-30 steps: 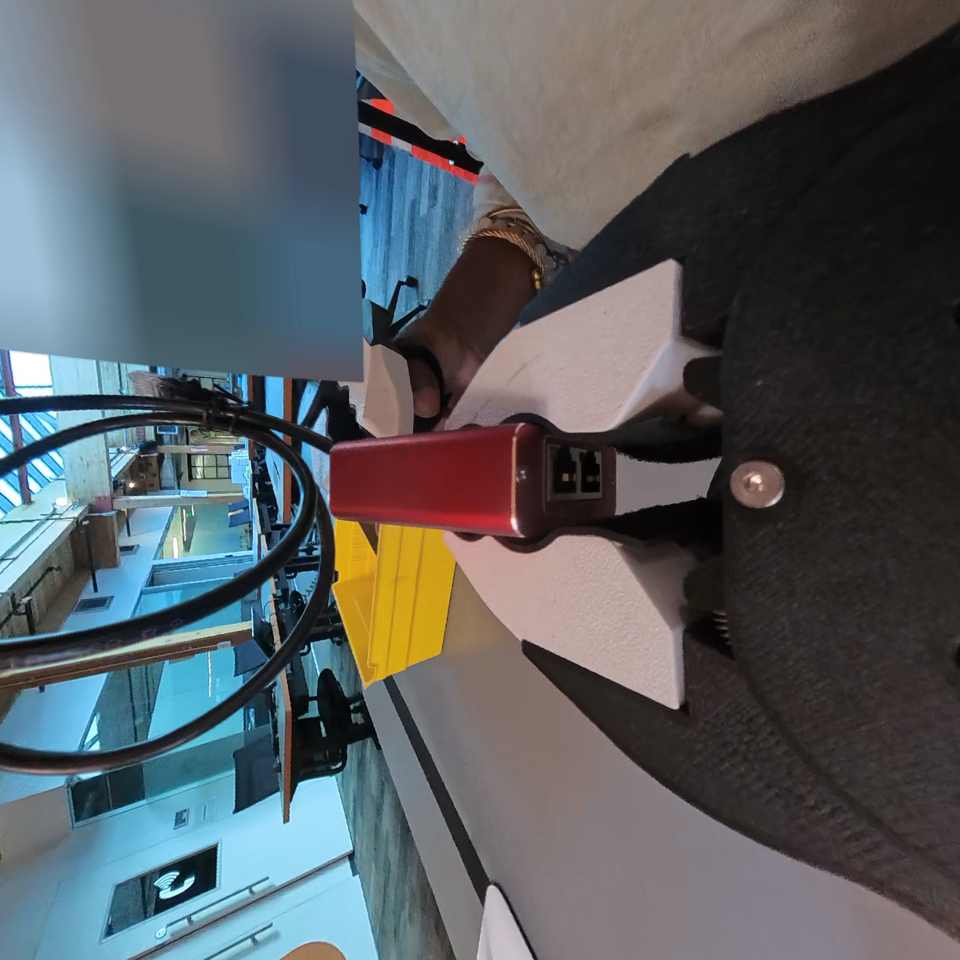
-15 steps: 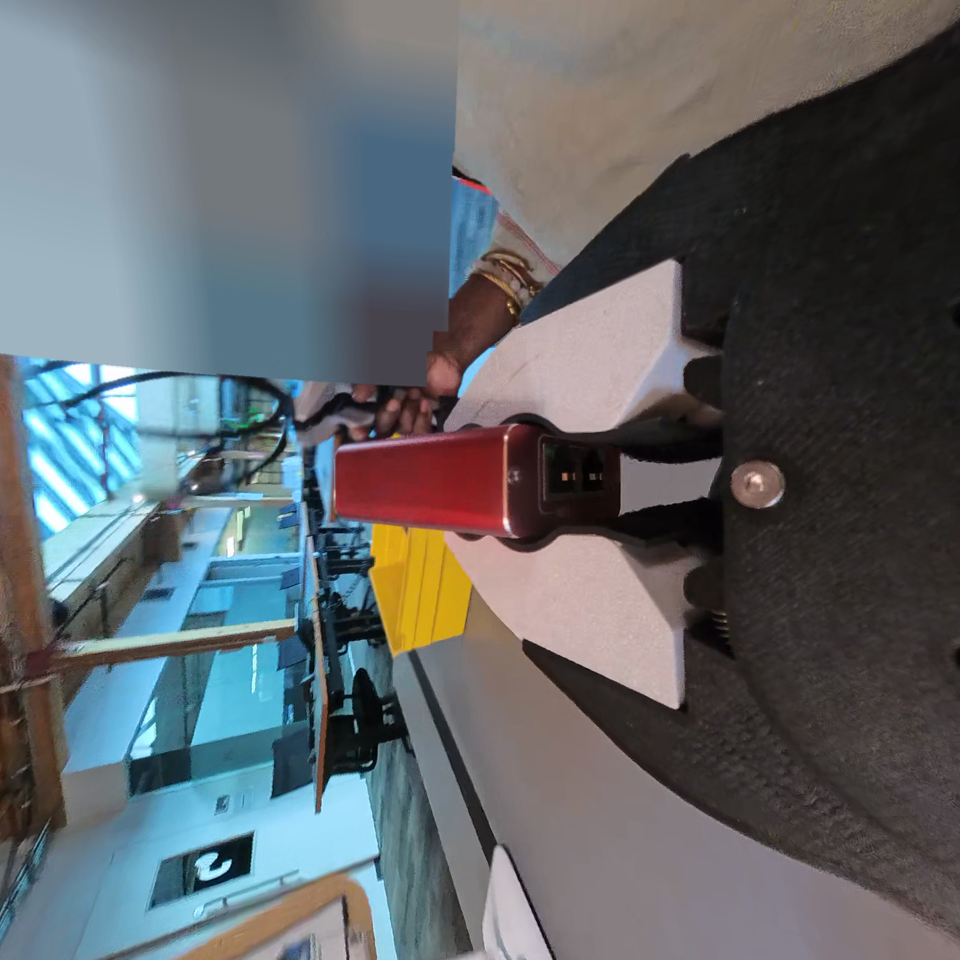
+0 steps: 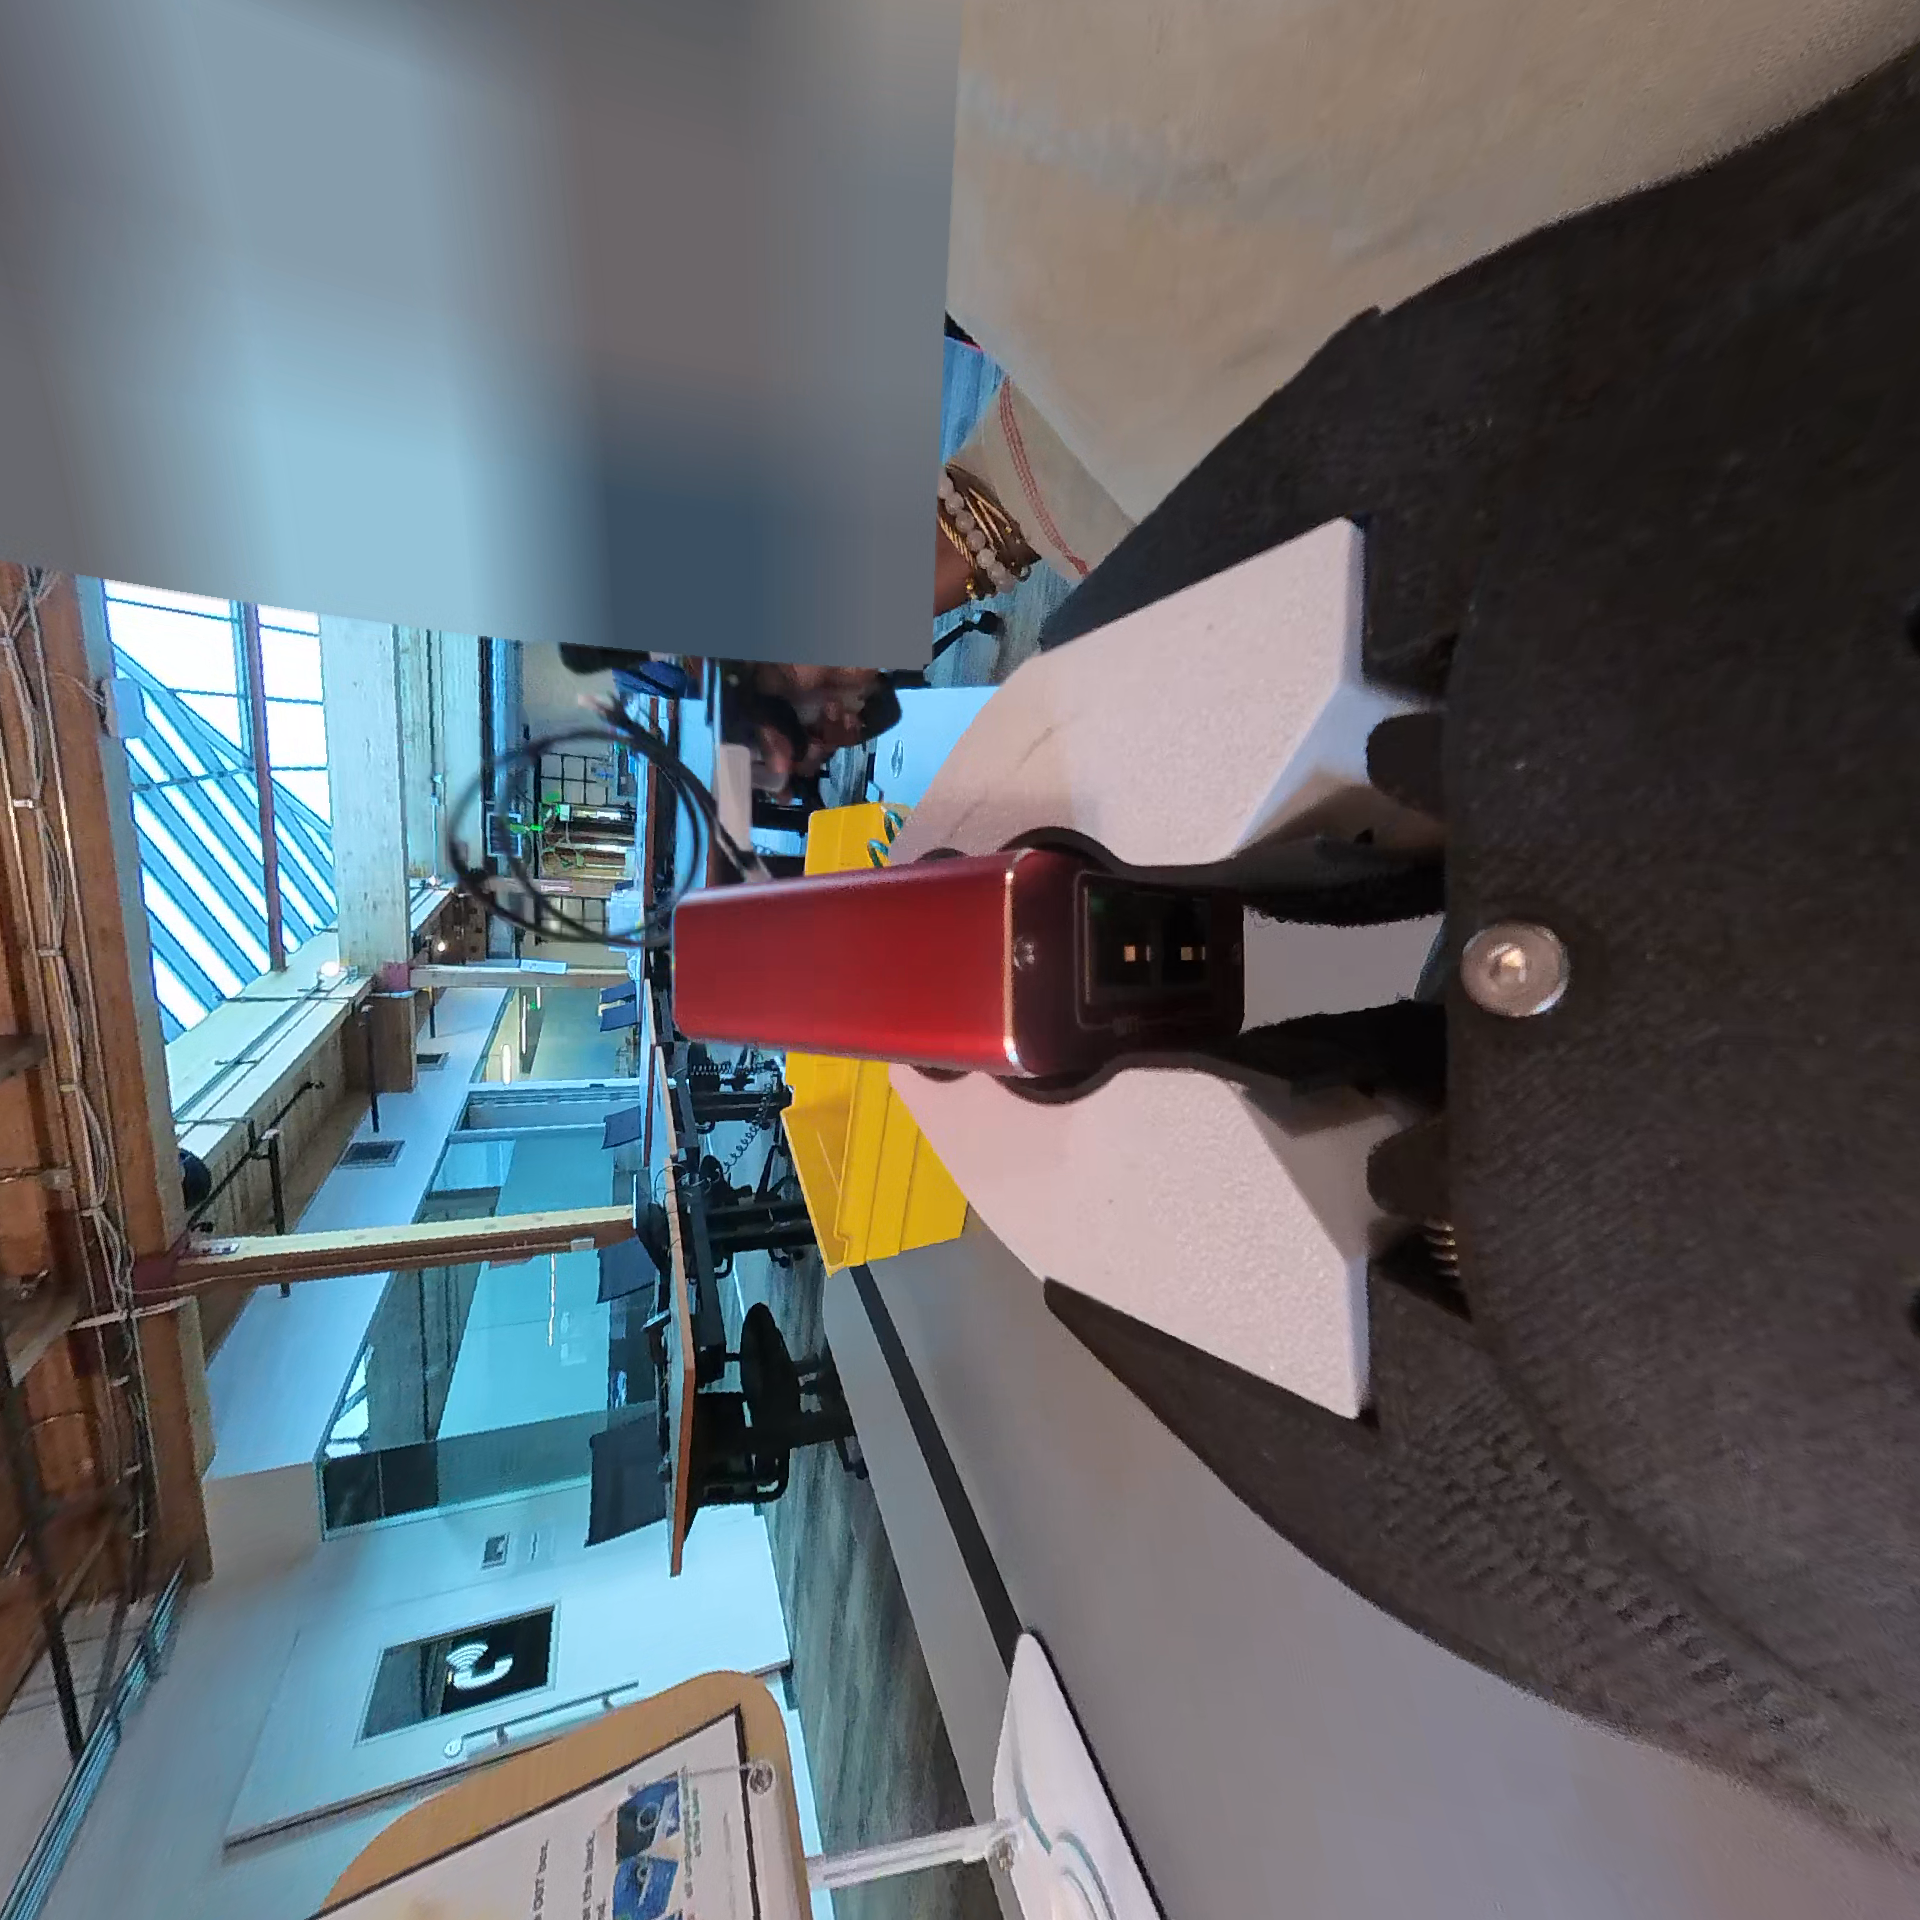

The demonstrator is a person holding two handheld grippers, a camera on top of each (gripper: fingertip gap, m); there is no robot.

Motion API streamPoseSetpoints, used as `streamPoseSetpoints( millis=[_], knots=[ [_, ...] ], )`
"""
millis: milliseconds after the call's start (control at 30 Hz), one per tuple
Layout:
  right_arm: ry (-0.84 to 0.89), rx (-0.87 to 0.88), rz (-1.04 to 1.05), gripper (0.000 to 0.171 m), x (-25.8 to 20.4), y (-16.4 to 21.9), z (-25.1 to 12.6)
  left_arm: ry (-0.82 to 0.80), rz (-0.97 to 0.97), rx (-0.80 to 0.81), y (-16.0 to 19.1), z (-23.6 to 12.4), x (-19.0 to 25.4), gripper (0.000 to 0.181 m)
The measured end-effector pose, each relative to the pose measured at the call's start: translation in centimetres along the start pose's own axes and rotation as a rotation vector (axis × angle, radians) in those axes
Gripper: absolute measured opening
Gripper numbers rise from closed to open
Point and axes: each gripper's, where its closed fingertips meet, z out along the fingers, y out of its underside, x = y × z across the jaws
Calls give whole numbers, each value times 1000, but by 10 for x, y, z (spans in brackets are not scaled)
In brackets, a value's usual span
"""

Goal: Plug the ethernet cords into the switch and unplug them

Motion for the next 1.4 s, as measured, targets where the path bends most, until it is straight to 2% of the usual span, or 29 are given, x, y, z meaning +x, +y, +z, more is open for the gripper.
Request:
streamPoseSetpoints(
  millis=[100, 300, 400, 467, 567, 733, 800, 867, 933, 1000, 1033, 1133, 1233, 1400],
  knots=[
    [1, -8, 152, 14, 12, 14, 7, 1, 2, -12, 2, 2, 1, 29],
    [-151, 168, 461, 15, 15, 12, 15, 12, -13, -16, 6, 7, 2, 29],
    [-147, 196, 558, 19, 23, 17, 15, 11, -27, -18, 8, 10, 2, 29],
    [-130, 157, 582, 41, 25, 23, 16, 9, -31, -18, 9, 11, 1, 29],
    [-100, 11, 545, 53, 20, 34, 16, -2, -33, -23, 10, 11, -1, 29],
    [33, -372, 323, 55, 2, 62, 2, -4, -45, -20, 11, 13, -1, 29],
    [63, -443, 162, 52, -7, 58, -4, -5, -60, -15, 12, 15, -2, 29],
    [68, -368, -1, 51, -19, 34, 2, -6, -98, -9, 15, 17, -3, 29],
    [-44, -181, -155, 57, -51, 2, 18, 8, -149, -4, 18, 21, -3, 29],
    [-256, 30, -291, 77, -103, -24, 33, 41, -219, 3, 22, 25, -1, 29],
    [-365, 116, -373, 95, -130, -29, 39, 56, -260, 13, 23, 28, 0, 29],
    [-522, 249, -688, 125, -190, -15, 65, 128, -384, 31, 26, 35, 9, 29],
    [-602, 235, -890, 132, -225, 10, 93, 235, -499, -29, 36, 44, 25, 28],
    [-749, 147, -1093, 115, -256, 38, 112, 369, -594, -144, 55, 52, 51, 28]
  ],
)
